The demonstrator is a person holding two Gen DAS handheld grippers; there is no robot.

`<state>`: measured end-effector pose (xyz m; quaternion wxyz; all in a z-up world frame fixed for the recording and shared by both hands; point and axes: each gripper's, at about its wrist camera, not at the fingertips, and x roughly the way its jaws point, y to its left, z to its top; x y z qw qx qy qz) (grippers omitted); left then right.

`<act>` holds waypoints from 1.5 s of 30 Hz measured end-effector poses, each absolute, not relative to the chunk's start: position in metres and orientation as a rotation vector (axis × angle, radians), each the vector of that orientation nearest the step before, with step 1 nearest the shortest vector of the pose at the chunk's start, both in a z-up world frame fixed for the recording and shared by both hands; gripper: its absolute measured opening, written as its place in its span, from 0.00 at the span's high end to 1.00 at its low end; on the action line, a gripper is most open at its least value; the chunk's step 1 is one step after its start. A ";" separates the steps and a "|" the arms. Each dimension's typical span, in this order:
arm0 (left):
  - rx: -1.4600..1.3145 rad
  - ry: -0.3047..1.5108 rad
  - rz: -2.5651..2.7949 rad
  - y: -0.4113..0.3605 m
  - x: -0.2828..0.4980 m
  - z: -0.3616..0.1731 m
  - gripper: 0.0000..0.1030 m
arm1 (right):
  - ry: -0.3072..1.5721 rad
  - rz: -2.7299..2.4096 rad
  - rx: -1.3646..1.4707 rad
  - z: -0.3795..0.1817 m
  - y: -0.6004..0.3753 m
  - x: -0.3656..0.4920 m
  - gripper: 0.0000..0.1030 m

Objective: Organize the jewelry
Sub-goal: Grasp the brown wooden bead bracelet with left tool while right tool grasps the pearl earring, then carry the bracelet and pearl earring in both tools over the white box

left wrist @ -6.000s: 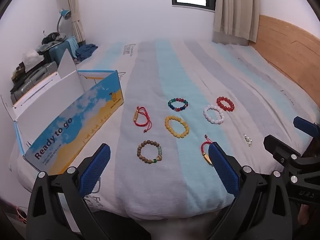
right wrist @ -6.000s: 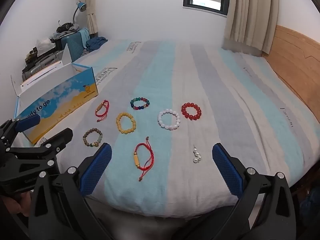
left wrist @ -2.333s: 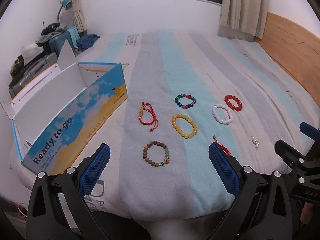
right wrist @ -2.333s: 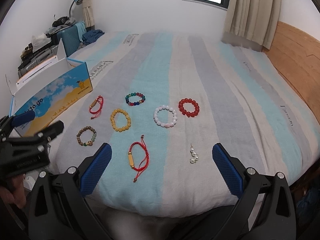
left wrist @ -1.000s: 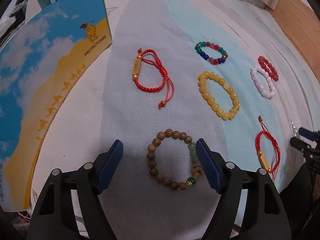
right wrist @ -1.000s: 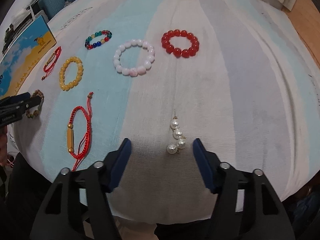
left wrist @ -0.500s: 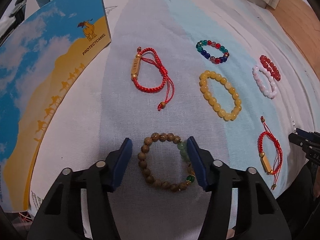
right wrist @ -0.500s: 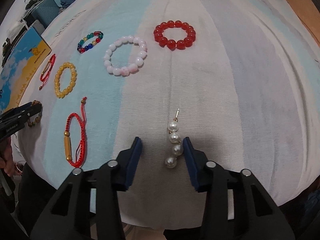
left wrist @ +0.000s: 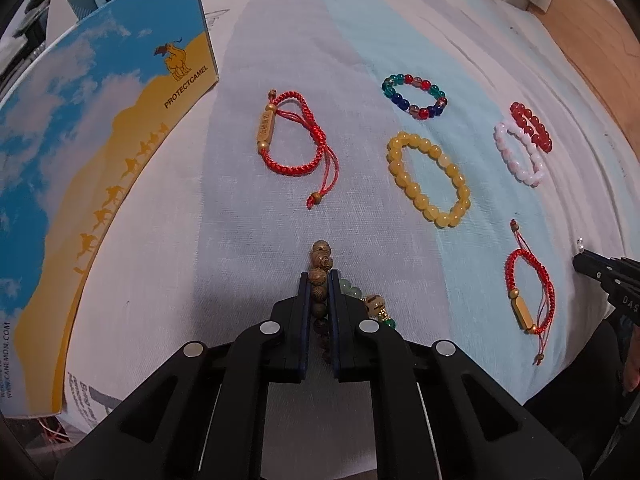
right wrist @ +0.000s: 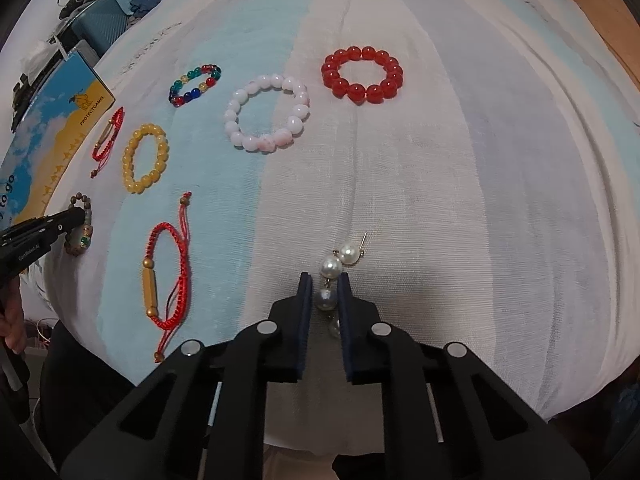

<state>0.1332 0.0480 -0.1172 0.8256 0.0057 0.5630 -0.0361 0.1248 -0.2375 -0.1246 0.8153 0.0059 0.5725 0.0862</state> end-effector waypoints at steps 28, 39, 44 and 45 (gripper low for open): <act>0.045 1.098 -0.088 0.037 0.123 -0.057 0.93 | 1.116 0.151 -0.024 -0.072 -0.239 0.119 0.90; 0.048 1.058 -0.085 0.037 0.121 -0.029 0.93 | 1.053 0.150 -0.033 -0.039 -0.227 0.119 0.90; 0.049 1.042 -0.072 0.040 0.117 -0.018 0.93 | 1.012 0.159 -0.044 -0.022 -0.216 0.119 0.90; 0.048 1.037 -0.071 0.041 0.116 -0.015 0.93 | 1.004 0.161 -0.046 -0.018 -0.214 0.119 0.90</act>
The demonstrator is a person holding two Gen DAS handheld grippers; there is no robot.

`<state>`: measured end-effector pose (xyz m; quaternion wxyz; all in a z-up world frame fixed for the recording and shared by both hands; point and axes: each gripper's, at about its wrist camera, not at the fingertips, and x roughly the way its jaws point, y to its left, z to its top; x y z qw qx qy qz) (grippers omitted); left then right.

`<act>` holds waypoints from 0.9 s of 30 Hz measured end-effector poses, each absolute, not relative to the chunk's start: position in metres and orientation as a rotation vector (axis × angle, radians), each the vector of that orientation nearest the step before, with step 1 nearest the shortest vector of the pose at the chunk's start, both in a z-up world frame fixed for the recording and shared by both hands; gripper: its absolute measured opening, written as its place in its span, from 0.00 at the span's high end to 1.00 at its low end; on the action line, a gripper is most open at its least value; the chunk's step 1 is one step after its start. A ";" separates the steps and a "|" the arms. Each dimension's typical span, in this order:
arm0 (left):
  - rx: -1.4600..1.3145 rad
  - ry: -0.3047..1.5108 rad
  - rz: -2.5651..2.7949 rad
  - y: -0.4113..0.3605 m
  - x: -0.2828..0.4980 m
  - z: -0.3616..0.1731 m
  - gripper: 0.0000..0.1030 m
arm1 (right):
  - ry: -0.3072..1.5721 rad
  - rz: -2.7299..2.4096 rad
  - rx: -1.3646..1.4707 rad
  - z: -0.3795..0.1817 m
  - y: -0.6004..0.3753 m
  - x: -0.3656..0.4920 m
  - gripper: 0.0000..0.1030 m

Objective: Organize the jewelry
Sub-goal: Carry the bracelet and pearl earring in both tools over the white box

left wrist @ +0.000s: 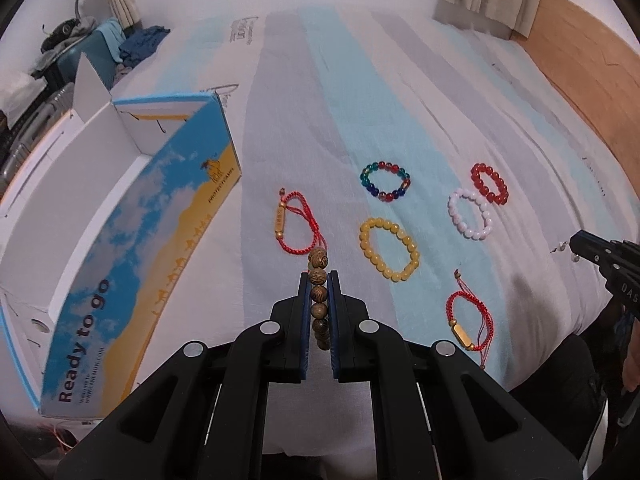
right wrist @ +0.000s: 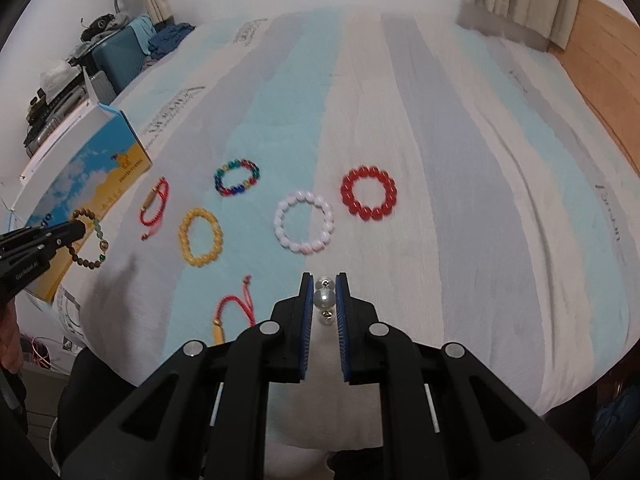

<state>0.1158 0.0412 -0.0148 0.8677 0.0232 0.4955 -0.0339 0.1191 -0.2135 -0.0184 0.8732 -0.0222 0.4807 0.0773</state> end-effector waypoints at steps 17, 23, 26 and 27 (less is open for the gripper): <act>0.023 0.956 -0.020 0.075 0.104 0.035 0.93 | 0.907 0.252 -0.081 0.039 -0.147 0.130 0.90; 0.014 0.936 -0.001 0.088 0.102 0.048 0.93 | 0.869 0.294 -0.104 0.059 -0.117 0.134 0.90; 0.007 0.925 0.011 0.098 0.101 0.054 0.93 | 0.848 0.319 -0.119 0.069 -0.100 0.135 0.90; 0.004 0.921 0.016 0.102 0.100 0.057 0.93 | 0.844 0.326 -0.122 0.072 -0.096 0.136 0.90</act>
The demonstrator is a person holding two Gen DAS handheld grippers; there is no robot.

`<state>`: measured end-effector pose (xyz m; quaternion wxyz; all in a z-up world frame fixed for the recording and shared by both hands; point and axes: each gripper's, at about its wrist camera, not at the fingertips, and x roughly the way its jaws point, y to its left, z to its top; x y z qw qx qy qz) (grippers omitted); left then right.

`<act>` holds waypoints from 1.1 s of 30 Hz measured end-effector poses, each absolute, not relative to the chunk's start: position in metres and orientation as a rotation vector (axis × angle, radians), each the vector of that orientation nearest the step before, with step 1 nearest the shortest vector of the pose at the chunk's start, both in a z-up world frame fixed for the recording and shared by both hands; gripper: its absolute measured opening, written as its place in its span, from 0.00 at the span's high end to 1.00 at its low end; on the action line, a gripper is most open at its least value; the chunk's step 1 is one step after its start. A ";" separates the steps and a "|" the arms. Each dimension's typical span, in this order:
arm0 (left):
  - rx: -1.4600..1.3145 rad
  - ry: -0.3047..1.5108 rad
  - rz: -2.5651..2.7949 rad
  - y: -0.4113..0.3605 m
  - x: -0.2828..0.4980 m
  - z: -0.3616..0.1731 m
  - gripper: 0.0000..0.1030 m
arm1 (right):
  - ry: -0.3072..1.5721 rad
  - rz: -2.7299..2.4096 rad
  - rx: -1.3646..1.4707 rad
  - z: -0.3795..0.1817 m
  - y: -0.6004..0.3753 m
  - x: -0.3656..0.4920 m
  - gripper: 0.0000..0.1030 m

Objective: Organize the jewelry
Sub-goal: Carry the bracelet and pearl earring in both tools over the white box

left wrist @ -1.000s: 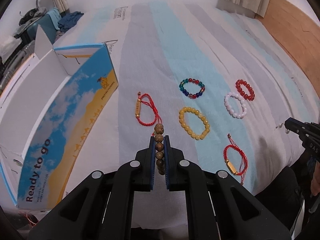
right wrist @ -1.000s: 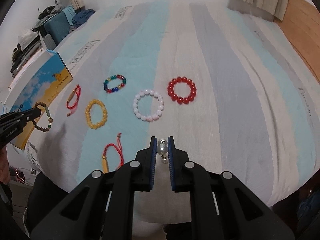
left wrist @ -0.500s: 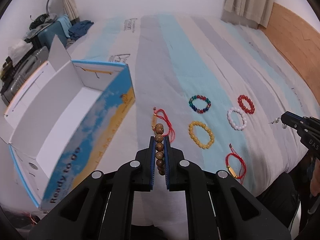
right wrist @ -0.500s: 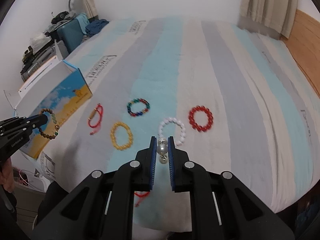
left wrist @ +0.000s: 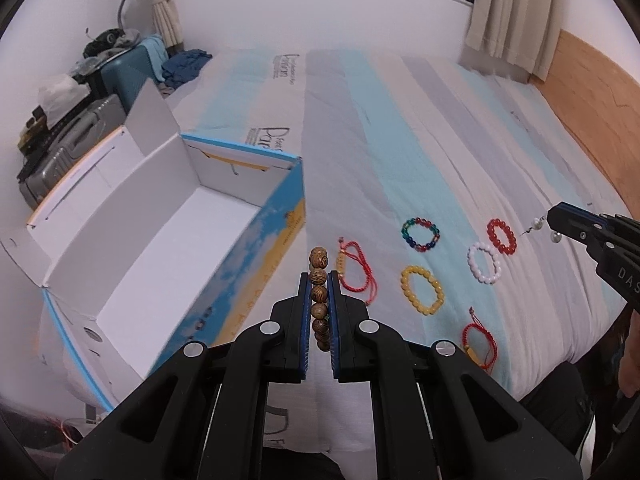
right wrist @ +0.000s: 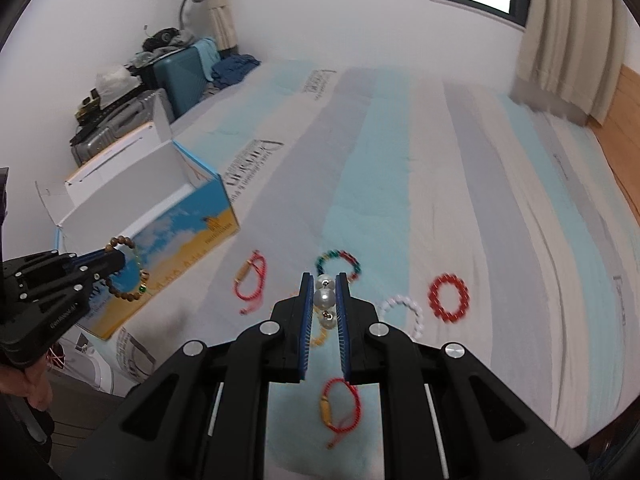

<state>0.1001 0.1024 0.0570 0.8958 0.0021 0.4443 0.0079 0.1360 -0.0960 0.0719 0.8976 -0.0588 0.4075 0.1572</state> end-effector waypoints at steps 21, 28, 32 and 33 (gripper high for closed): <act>-0.056 0.873 0.193 0.211 0.083 0.087 0.93 | 0.791 0.517 -0.220 0.100 0.043 0.141 0.90; -0.076 0.883 0.265 0.247 0.084 0.085 0.93 | 0.795 0.583 -0.258 0.098 0.094 0.145 0.90; -0.092 0.891 0.301 0.268 0.086 0.081 0.93 | 0.800 0.621 -0.280 0.094 0.126 0.147 0.90; -0.095 0.894 0.310 0.274 0.086 0.080 0.93 | 0.802 0.629 -0.285 0.093 0.131 0.148 0.90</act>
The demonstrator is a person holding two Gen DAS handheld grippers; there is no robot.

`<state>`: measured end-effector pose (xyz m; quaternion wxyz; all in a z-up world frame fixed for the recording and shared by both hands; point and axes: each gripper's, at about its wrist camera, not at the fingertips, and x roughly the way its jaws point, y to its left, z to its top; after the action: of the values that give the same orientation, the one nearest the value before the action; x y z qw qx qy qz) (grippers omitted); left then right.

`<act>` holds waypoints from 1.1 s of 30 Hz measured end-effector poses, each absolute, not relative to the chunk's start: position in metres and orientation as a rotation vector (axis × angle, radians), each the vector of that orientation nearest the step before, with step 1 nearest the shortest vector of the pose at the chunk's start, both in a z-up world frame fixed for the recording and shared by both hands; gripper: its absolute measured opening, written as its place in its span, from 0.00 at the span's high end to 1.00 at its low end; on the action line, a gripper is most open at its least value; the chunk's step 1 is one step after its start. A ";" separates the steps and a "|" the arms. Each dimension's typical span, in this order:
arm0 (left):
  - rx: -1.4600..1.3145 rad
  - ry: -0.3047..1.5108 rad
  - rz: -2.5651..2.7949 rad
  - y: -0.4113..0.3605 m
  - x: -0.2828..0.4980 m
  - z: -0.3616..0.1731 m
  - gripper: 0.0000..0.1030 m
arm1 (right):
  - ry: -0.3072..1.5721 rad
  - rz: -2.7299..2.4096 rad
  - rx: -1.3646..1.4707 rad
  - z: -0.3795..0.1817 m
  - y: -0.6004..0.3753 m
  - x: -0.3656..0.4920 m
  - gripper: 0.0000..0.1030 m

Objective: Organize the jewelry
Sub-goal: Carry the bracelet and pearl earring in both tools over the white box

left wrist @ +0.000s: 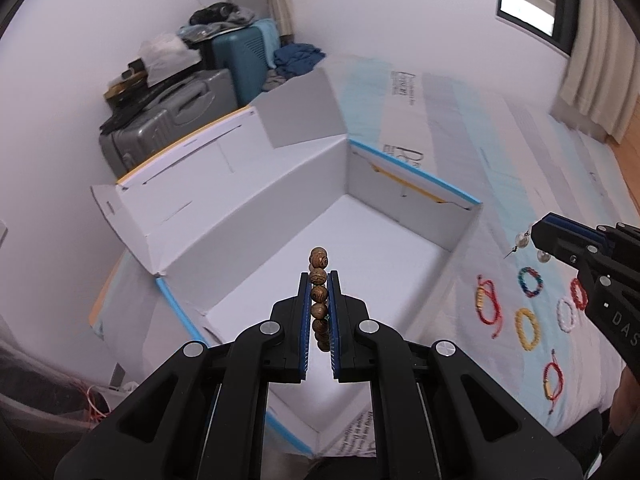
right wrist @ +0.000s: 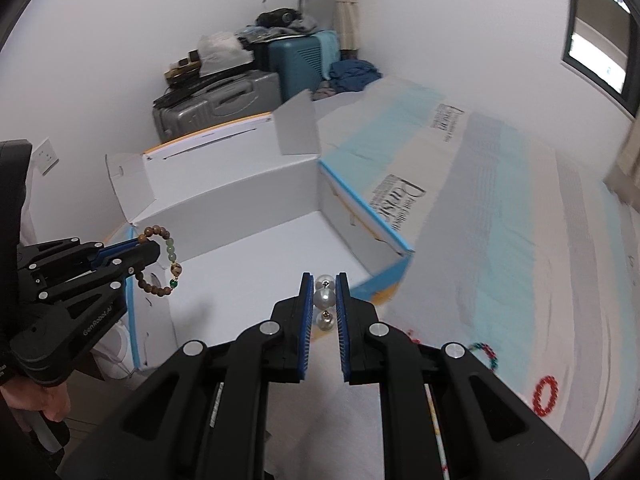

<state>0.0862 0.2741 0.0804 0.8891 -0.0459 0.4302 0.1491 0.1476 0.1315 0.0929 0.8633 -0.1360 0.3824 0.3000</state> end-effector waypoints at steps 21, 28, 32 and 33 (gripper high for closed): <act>-0.165 1.088 0.288 0.340 0.135 0.014 0.93 | 0.988 0.805 -0.535 0.016 0.237 0.189 0.90; -0.179 1.164 0.278 0.351 0.144 -0.014 0.93 | 1.090 0.841 -0.566 -0.014 0.251 0.200 0.90; -0.178 1.202 0.266 0.351 0.147 -0.027 0.93 | 1.144 0.839 -0.588 -0.031 0.256 0.205 0.90; -0.176 1.210 0.261 0.351 0.148 -0.029 0.93 | 1.161 0.840 -0.590 -0.034 0.257 0.206 0.90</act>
<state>0.1484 0.3508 -0.0287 0.8109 -0.0822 0.5664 0.1224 0.2061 0.2572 -0.0342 0.7145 -0.2662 0.5242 0.3793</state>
